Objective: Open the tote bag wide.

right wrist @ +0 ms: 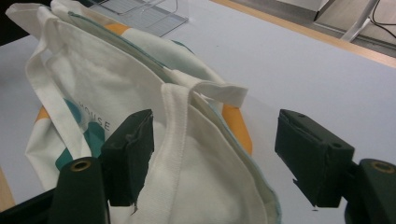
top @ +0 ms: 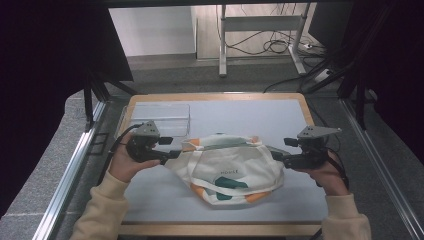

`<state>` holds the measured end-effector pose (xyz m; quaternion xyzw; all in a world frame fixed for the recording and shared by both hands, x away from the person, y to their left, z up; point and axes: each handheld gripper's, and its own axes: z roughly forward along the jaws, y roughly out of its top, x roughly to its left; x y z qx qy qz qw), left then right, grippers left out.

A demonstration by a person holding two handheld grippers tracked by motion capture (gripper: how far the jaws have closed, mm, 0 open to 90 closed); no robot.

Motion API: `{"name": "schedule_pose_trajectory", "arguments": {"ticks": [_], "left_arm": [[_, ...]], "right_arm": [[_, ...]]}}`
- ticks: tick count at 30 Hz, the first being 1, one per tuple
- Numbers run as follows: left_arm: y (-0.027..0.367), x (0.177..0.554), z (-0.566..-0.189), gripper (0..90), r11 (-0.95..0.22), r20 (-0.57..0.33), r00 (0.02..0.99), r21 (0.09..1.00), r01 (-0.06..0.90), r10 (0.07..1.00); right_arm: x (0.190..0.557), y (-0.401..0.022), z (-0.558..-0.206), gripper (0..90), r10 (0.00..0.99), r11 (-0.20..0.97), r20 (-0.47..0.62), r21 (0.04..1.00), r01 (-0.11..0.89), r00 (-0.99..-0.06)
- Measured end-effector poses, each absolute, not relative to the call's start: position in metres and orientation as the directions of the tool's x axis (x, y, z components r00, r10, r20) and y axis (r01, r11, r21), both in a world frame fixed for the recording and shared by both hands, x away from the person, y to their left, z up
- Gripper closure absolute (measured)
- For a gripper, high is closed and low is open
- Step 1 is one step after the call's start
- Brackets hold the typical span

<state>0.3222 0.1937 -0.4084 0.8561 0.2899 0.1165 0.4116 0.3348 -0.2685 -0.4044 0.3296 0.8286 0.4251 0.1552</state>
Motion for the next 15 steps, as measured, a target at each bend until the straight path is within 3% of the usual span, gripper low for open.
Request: {"name": "schedule_pose_trajectory", "arguments": {"ticks": [15], "left_arm": [[0.161,0.350,-0.398,44.2,-0.561,-0.019,0.843,0.739,0.374,0.537]], "right_arm": [[0.331,-0.265,-0.403,25.3,0.670,0.446,-0.003,0.802,0.398,-0.743]]}}
